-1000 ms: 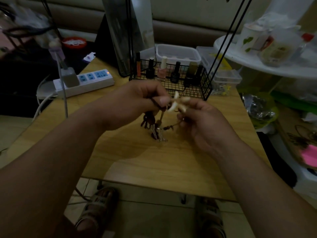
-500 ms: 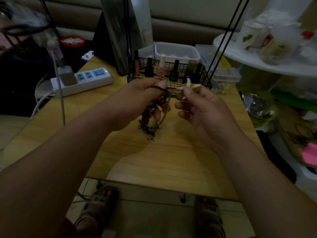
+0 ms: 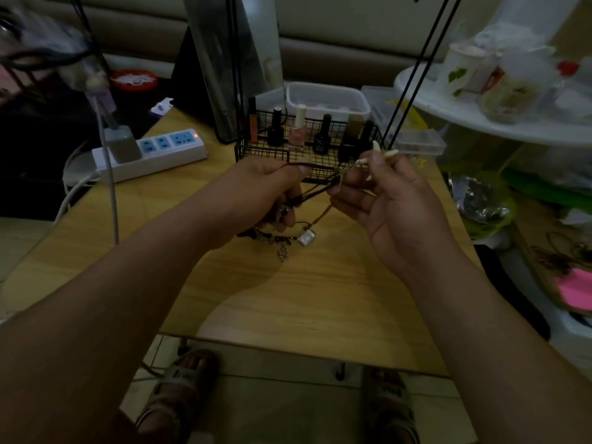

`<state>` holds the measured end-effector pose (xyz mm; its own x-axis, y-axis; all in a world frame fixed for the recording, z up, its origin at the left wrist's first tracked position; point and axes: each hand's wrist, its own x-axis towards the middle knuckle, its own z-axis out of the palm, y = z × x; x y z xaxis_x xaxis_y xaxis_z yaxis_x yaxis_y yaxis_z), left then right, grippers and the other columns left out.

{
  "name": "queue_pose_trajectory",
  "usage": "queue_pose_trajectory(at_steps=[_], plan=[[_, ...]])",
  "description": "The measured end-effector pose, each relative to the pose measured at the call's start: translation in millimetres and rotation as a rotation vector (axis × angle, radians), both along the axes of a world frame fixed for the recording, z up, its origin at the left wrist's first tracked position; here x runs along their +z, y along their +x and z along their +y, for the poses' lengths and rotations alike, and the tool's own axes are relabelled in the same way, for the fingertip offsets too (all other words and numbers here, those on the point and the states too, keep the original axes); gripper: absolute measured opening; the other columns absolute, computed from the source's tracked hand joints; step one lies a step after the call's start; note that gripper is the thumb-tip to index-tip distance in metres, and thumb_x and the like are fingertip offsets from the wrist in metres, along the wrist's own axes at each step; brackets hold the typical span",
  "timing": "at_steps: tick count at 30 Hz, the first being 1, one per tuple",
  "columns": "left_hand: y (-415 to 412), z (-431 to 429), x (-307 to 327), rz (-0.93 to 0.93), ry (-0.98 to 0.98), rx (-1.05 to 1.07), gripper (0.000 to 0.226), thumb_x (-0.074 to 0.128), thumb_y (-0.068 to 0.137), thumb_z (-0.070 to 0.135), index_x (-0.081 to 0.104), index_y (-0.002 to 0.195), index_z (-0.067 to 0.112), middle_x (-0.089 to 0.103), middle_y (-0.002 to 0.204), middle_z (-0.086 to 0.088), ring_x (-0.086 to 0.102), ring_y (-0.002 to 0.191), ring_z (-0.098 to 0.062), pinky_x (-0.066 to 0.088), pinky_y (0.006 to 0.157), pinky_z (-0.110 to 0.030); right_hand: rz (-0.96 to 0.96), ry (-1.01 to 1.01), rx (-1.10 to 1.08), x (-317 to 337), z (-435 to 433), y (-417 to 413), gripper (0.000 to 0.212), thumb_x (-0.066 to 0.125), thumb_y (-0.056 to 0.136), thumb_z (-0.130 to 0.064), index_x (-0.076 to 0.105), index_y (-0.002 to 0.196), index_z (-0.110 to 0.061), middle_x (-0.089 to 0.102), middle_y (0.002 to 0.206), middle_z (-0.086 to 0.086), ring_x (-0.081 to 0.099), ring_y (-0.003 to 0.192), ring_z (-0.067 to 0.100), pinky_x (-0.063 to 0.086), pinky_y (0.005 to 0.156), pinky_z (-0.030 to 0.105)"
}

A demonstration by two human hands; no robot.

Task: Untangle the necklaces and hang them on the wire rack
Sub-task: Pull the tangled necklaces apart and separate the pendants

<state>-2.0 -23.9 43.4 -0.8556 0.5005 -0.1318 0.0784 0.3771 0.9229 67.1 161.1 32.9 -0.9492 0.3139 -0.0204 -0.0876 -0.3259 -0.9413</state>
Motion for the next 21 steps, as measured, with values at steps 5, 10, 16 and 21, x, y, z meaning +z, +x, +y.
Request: queue_pose_trajectory(at_steps=[5, 10, 16, 21], plan=[[1.2, 0.7, 0.6, -0.005, -0.099, -0.027, 0.065, 0.037, 0.101, 0.069, 0.076, 0.092, 0.018, 0.064, 0.065, -0.005, 0.055, 0.054, -0.015, 0.041, 0.051, -0.026, -0.024, -0.068, 0.003, -0.3, -1.5, -2.6, 0.015, 0.051, 0.108, -0.023, 0.059, 0.117, -0.014, 0.060, 0.082, 0.002, 0.055, 0.059, 0.015, 0.058, 0.065, 0.036], [-1.5, -0.1, -0.8, 0.001, -0.065, 0.024, 0.070, 0.034, 0.097, 0.078, 0.080, 0.091, 0.025, 0.062, 0.067, -0.003, 0.048, 0.056, -0.016, 0.038, 0.055, -0.030, -0.054, 0.085, 0.003, -0.6, 6.4, -2.5, 0.013, 0.054, 0.107, -0.025, 0.060, 0.114, -0.017, 0.061, 0.084, -0.001, 0.041, 0.054, 0.008, 0.029, 0.046, 0.022], [-6.9, -3.7, -2.4, 0.157, -0.025, 0.153, 0.049, 0.054, 0.095, 0.069, 0.081, 0.090, 0.028, 0.056, 0.055, 0.018, 0.050, 0.051, 0.006, 0.041, 0.069, -0.031, -0.132, 0.244, -0.003, -0.9, 17.1, 2.2, 0.015, 0.061, 0.103, -0.019, 0.063, 0.117, -0.017, 0.066, 0.085, 0.003, 0.036, 0.050, 0.009, 0.025, 0.042, 0.022], [-6.7, -1.6, -5.1, 0.177, -0.062, 0.178, 0.056, 0.055, 0.093, 0.072, 0.082, 0.082, 0.024, 0.074, 0.086, 0.009, 0.064, 0.088, -0.005, 0.053, 0.085, -0.036, -0.332, 0.565, -0.071, -12.2, 15.8, -0.5, 0.027, 0.071, 0.094, -0.042, 0.064, 0.118, -0.031, 0.070, 0.106, 0.002, 0.049, 0.060, 0.006, 0.036, 0.052, 0.025]])
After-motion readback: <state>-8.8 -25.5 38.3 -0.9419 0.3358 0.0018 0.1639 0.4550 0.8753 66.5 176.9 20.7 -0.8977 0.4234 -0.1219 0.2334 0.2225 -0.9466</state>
